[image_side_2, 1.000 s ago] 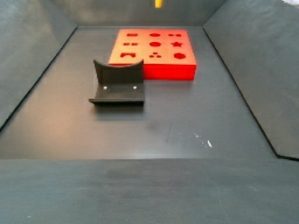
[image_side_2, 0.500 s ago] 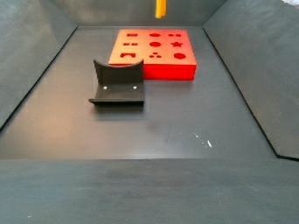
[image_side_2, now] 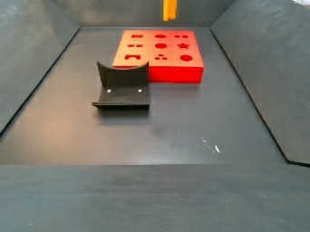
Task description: Insert the square-circle object.
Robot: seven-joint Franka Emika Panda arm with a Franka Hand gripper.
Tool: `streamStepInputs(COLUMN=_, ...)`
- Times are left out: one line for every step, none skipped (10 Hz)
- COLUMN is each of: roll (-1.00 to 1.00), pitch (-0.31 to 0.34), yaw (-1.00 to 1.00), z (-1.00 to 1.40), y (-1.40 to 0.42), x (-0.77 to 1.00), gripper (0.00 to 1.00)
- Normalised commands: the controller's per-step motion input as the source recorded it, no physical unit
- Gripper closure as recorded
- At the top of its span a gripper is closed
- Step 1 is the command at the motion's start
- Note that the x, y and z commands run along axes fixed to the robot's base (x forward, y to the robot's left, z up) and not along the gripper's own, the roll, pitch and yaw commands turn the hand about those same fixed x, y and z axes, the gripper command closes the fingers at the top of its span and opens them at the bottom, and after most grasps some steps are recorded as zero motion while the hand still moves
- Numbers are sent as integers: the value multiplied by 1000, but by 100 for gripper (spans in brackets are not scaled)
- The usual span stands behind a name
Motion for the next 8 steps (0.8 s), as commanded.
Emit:
streamStepInputs(roll=51, pitch=0, yaw=-1000, z=-194, y=0, x=0, gripper=100)
streamStepInputs(roll=84, pitch=6, yaw=-1000, z=-306, y=0, x=-49, gripper=100)
streamStepInputs(roll=87, pitch=49, yaw=-1000, z=-326, y=0, x=-69, gripper=100)
streamStepInputs(roll=71, pitch=99, yaw=-989, z=-317, y=0, x=-74, gripper=100)
streamStepInputs(roll=70, pitch=101, yaw=-986, z=-317, y=0, x=-74, gripper=100)
streamStepInputs(roll=80, pitch=140, yaw=-937, z=-257, y=0, x=-94, gripper=100)
streamStepInputs(roll=60, pitch=149, yaw=-800, z=-334, y=-91, x=-211, gripper=100)
streamStepInputs(roll=210, pitch=84, yaw=-374, z=0, y=-120, x=-254, gripper=100)
